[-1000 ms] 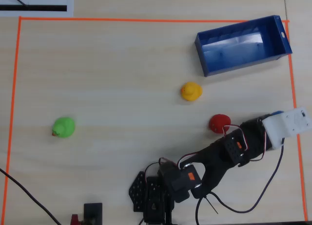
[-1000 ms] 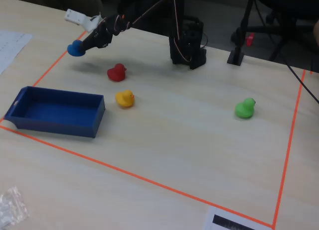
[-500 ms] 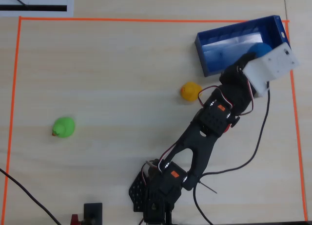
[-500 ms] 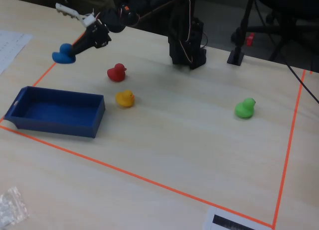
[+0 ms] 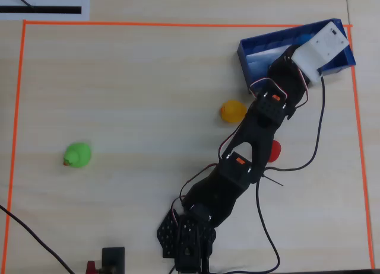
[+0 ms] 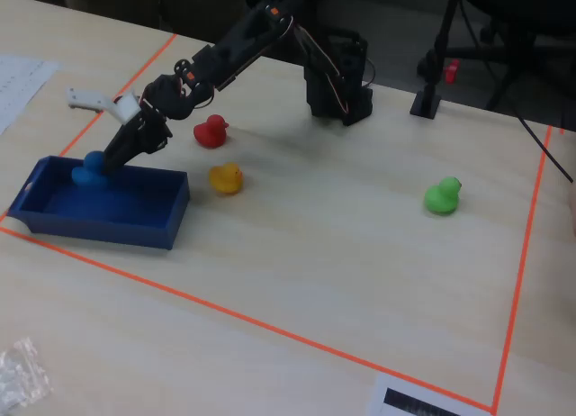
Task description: Grasp blue duck and put it into box.
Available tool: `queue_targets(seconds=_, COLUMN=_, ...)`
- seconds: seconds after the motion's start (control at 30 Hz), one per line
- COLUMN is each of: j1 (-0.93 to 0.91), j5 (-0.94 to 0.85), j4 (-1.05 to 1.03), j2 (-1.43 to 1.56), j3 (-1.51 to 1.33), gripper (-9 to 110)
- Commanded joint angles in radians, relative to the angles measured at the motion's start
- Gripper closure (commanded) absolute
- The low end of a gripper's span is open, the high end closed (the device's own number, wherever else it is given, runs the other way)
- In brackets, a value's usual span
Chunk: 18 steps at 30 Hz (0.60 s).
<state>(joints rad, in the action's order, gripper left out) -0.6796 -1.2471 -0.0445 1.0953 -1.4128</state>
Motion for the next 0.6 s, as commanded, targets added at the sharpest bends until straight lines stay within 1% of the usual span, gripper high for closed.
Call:
queue_targets(seconds=0.0, j1=-0.023, j5=-0.038, j4=0.057, j2=-0.025, j3=0.072, gripper=81)
queue_targets(seconds=0.13, j1=-0.032, j5=-0.038, j4=0.057, j2=-0.009, j3=0.049, gripper=73)
queue_targets(seconds=0.23, j1=-0.037, j5=-0.020, j4=-0.009, j2=0.117, j3=-0.054, gripper=71)
queue_targets(seconds=0.27, j1=-0.032, j5=-0.009, j4=-0.029, j2=0.184, j3=-0.110, gripper=72)
queue_targets(seconds=0.33, j1=-0.012, j5=0.020, j4=-0.061, j2=0.347, j3=-0.249, gripper=81)
queue_targets(seconds=0.4, j1=0.020, j5=0.058, j4=-0.137, j2=0.522, j3=-0.380, gripper=92)
queue_targets(seconds=0.47, j1=0.066, j5=0.075, j4=-0.209, j2=0.709, j3=-0.535, gripper=100)
queue_targets(seconds=0.57, j1=0.155, j5=0.071, j4=-0.354, j2=0.991, j3=-0.772, gripper=101)
